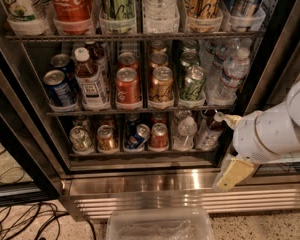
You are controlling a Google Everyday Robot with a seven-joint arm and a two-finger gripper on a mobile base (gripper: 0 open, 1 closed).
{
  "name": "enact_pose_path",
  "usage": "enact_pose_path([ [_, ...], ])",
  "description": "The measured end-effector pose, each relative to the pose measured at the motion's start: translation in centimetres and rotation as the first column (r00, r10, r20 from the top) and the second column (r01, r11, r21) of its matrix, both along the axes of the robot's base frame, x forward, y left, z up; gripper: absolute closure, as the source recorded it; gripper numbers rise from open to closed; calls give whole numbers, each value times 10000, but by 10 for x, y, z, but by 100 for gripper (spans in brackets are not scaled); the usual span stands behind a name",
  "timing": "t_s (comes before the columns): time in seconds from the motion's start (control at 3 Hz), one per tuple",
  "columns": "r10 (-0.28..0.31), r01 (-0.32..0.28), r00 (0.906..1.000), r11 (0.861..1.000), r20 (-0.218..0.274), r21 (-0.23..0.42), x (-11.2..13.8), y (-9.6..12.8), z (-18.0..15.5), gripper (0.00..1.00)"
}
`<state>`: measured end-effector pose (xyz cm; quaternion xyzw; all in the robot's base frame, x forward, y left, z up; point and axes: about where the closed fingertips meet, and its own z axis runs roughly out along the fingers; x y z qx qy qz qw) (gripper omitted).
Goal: Pick water bottle from bottom shelf of fridge
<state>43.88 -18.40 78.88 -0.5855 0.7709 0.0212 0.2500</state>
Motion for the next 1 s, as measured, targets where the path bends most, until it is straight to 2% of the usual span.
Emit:
enact_pose_path([
  [0.33, -1, 1, 10000, 10000, 0, 1, 0, 0, 0, 0],
  [1.0, -563, 541, 9980, 9958, 290, 737, 0, 4, -70, 0],
])
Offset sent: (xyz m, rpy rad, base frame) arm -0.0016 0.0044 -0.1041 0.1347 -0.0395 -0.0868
